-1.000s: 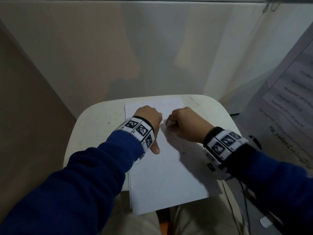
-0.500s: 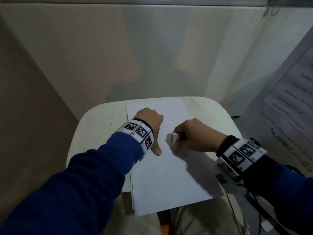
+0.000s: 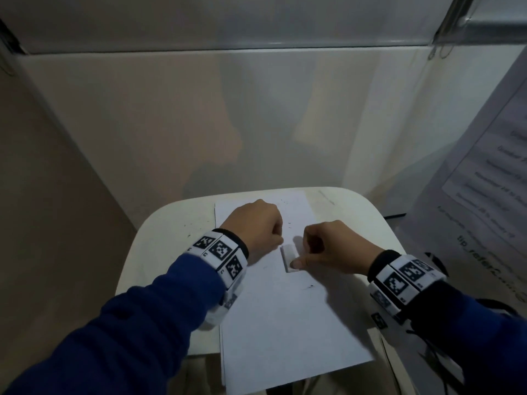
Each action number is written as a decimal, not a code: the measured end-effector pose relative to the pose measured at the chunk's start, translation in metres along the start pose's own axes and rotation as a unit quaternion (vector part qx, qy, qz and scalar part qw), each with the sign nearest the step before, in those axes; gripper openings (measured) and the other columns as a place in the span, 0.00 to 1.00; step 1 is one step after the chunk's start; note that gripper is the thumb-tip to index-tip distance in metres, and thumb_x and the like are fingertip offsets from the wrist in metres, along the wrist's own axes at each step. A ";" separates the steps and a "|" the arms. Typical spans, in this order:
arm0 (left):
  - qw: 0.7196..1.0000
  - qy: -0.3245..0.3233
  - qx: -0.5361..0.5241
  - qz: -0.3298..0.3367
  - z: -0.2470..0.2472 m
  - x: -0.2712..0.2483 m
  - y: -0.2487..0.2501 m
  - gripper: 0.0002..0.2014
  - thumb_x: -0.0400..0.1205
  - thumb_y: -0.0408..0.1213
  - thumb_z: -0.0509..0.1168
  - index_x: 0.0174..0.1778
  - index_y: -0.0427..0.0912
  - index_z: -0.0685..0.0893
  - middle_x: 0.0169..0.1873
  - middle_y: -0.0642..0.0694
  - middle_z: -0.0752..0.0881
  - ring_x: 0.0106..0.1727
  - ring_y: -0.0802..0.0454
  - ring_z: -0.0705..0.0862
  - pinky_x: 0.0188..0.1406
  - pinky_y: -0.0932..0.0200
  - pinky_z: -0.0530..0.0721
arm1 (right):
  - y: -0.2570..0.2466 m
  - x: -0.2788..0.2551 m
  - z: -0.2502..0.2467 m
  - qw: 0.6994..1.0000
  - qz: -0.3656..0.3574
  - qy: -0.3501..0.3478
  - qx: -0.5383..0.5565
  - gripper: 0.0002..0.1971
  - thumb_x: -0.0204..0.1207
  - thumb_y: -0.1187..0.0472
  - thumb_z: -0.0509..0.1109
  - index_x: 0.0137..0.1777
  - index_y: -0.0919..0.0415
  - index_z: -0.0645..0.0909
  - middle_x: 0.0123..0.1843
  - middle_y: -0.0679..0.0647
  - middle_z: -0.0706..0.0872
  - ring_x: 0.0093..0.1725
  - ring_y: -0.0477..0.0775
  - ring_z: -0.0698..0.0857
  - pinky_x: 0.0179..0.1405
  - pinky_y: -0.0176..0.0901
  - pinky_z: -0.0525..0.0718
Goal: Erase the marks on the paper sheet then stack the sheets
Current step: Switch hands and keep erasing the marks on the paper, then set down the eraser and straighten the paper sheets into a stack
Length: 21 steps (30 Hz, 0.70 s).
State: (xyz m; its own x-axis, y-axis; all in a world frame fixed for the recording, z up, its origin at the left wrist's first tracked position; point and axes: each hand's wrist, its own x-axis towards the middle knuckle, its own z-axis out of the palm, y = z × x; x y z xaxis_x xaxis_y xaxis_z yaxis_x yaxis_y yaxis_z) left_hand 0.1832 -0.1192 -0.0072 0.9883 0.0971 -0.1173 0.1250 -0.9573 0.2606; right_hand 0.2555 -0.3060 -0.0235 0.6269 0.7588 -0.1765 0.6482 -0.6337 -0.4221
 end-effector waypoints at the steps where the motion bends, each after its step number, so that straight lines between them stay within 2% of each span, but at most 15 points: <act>1: 1.000 -0.010 -0.020 -0.001 0.002 0.001 0.001 0.05 0.76 0.46 0.72 0.43 0.50 0.91 0.40 0.56 0.89 0.40 0.55 0.87 0.43 0.56 0.88 | 0.003 -0.001 -0.002 1.000 -0.003 -0.013 0.001 0.18 0.64 0.40 0.82 0.38 0.50 0.80 0.34 0.44 0.83 0.34 0.41 0.78 0.34 0.35 0.73; 3: 0.998 -0.046 -0.039 0.002 0.005 0.002 0.005 0.11 0.75 0.50 0.74 0.50 0.53 0.89 0.43 0.58 0.86 0.44 0.56 0.85 0.46 0.57 0.87 | 0.008 -0.002 -0.006 0.999 -0.008 -0.037 0.005 0.11 0.67 0.47 0.82 0.42 0.45 0.82 0.40 0.41 0.86 0.40 0.39 0.81 0.41 0.34 0.76; 6: 0.995 -0.089 -0.053 0.012 0.009 0.003 0.009 0.16 0.74 0.51 0.77 0.56 0.53 0.88 0.48 0.57 0.85 0.47 0.56 0.85 0.48 0.58 0.86 | 0.011 -0.001 -0.007 0.998 0.001 -0.059 0.012 0.11 0.69 0.52 0.81 0.48 0.42 0.83 0.44 0.40 0.86 0.45 0.40 0.83 0.49 0.33 0.79; 9: 0.992 -0.104 -0.072 -0.002 0.011 0.003 0.009 0.19 0.70 0.54 0.80 0.54 0.54 0.86 0.51 0.57 0.86 0.49 0.56 0.85 0.51 0.55 0.88 | 0.009 0.003 -0.008 0.997 0.019 -0.069 0.020 0.18 0.68 0.54 0.82 0.55 0.43 0.80 0.44 0.41 0.87 0.45 0.40 0.84 0.53 0.39 0.84; 11: 0.990 -0.117 -0.079 -0.016 0.012 0.001 0.010 0.23 0.66 0.57 0.81 0.53 0.54 0.86 0.51 0.57 0.85 0.50 0.55 0.86 0.52 0.52 0.89 | 0.006 0.005 -0.010 0.996 0.024 -0.084 0.026 0.26 0.68 0.55 0.83 0.63 0.44 0.76 0.43 0.44 0.88 0.44 0.39 0.85 0.53 0.41 0.85; 14: 0.989 -0.123 -0.076 -0.011 0.013 -0.002 0.012 0.25 0.66 0.55 0.83 0.54 0.51 0.84 0.52 0.55 0.84 0.50 0.53 0.85 0.53 0.50 0.88 | 0.003 0.011 -0.012 0.994 0.022 -0.108 -0.001 0.39 0.67 0.56 0.83 0.76 0.45 0.68 0.43 0.45 0.88 0.44 0.40 0.85 0.52 0.40 0.85; 19: 0.982 -0.117 -0.149 -0.011 0.002 -0.008 -0.005 0.23 0.62 0.57 0.83 0.44 0.55 0.80 0.45 0.56 0.84 0.46 0.55 0.84 0.49 0.50 0.89 | 0.003 0.017 -0.013 0.992 0.022 -0.127 -0.012 0.46 0.67 0.55 0.83 0.82 0.44 0.62 0.42 0.43 0.87 0.43 0.39 0.84 0.51 0.39 0.84; 21: 0.986 -0.084 -0.144 -0.006 -0.009 -0.010 -0.023 0.21 0.63 0.56 0.83 0.40 0.56 0.78 0.41 0.57 0.83 0.41 0.58 0.82 0.42 0.57 0.85 | 0.002 0.020 -0.011 0.991 0.018 -0.129 -0.028 0.46 0.67 0.56 0.83 0.82 0.43 0.62 0.43 0.42 0.87 0.43 0.40 0.83 0.52 0.40 0.84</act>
State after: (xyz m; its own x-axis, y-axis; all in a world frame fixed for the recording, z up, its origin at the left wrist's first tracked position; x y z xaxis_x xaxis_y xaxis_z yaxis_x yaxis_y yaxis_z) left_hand 0.1707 -0.0955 -0.0032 0.9615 0.0380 -0.2723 0.1795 -0.8371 0.5168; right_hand 0.2742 -0.2943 -0.0180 0.5240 0.7436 -0.4152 0.6540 -0.6636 -0.3631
